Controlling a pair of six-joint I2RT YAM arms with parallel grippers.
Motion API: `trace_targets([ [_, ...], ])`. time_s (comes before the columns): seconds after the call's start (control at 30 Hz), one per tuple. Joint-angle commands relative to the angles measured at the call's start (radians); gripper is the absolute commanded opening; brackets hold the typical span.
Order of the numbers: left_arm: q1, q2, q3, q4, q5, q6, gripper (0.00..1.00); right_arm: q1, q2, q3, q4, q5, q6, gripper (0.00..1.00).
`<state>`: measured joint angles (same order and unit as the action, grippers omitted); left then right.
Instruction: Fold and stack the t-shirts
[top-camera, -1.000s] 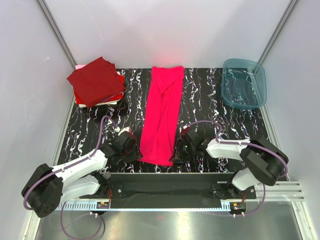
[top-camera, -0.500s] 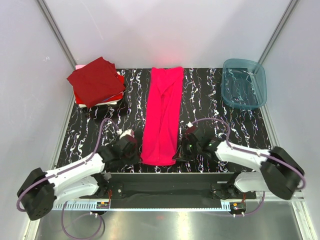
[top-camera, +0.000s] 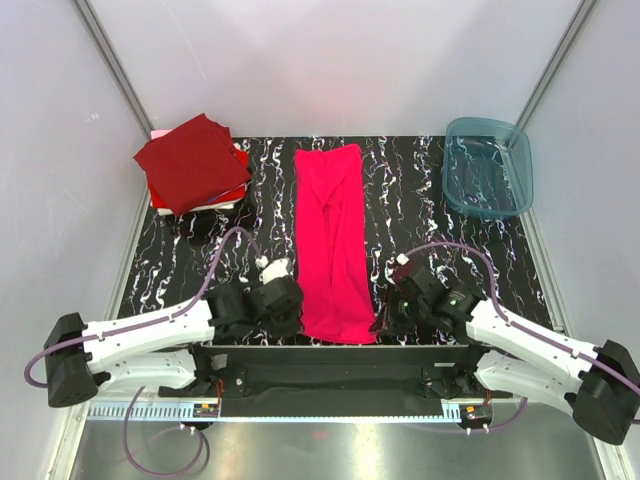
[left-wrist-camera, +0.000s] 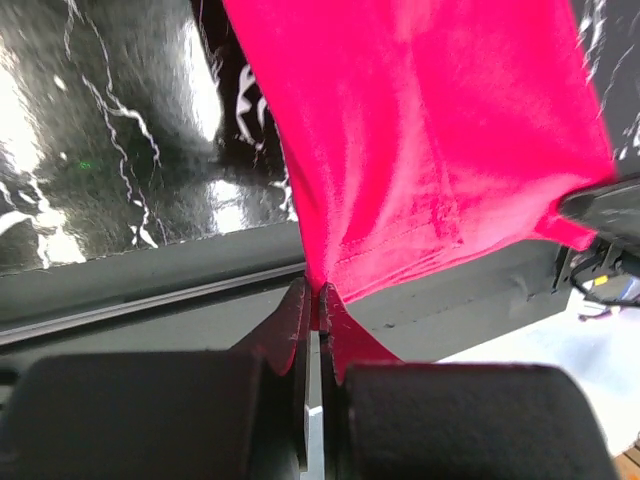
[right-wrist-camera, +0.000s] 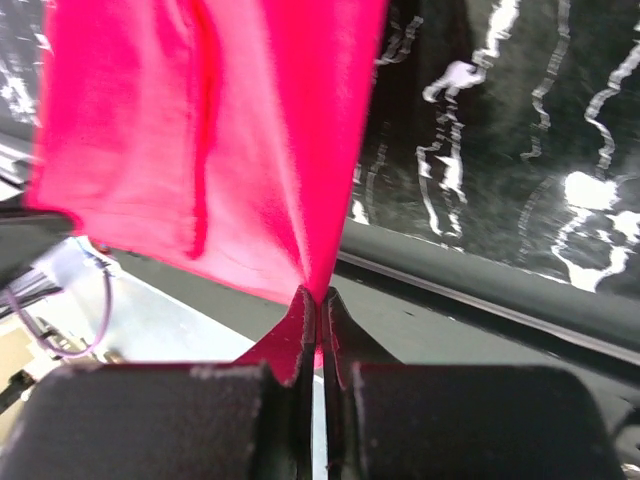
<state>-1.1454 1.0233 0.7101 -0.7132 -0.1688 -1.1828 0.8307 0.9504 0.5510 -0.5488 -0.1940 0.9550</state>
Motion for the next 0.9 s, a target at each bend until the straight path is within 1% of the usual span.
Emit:
trace_targets([
  [0.0,0.007,0.044,0.149,-0.142,-0.095,0.049,0.0,0.007,-0.019,0.064,-0.063,0.05,-0.03,0.0],
  [0.03,0.03,0.067,0.208,-0.164,-0.113,0.066,0.0,0.007,-0.009,0.114,-0.086,0.068,-0.045,0.0],
  [0.1,0.067,0.084,0.253,-0.192,-0.109,0.129,0.0,0.005,0.016,0.176,-0.111,0.126,-0.07,0.0],
  [0.13,0.11,0.092,0.284,-0.192,-0.092,0.149,0.0,0.004,0.034,0.249,-0.149,0.152,-0.085,0.0],
  [0.2,0.154,0.112,0.305,-0.187,-0.074,0.213,0.01,-0.004,0.105,0.32,-0.183,0.223,-0.139,0.0],
  [0.23,0.197,0.121,0.327,-0.187,-0.054,0.232,0.01,-0.014,0.131,0.379,-0.2,0.234,-0.18,0.0],
  [0.27,0.217,0.136,0.336,-0.186,-0.046,0.27,0.01,-0.025,0.186,0.404,-0.206,0.244,-0.199,0.0],
  [0.33,0.272,0.158,0.357,-0.166,-0.011,0.307,0.01,-0.073,0.238,0.469,-0.197,0.231,-0.242,0.0],
  [0.43,0.337,0.219,0.408,-0.158,0.015,0.373,0.0,-0.154,0.373,0.545,-0.175,0.17,-0.332,0.0],
  [0.53,0.398,0.317,0.48,-0.158,0.035,0.437,0.0,-0.229,0.471,0.622,-0.163,0.114,-0.39,0.0],
  [0.67,0.472,0.437,0.583,-0.16,0.063,0.52,0.0,-0.284,0.6,0.727,-0.166,0.087,-0.462,0.0],
  [0.7,0.495,0.463,0.63,-0.169,0.071,0.534,0.0,-0.297,0.628,0.748,-0.175,0.077,-0.479,0.0],
  [0.73,0.506,0.512,0.652,-0.175,0.069,0.545,0.0,-0.317,0.681,0.789,-0.178,0.067,-0.501,0.0],
  [0.87,0.555,0.612,0.739,-0.177,0.1,0.598,0.0,-0.357,0.797,0.886,-0.194,0.031,-0.547,0.0],
])
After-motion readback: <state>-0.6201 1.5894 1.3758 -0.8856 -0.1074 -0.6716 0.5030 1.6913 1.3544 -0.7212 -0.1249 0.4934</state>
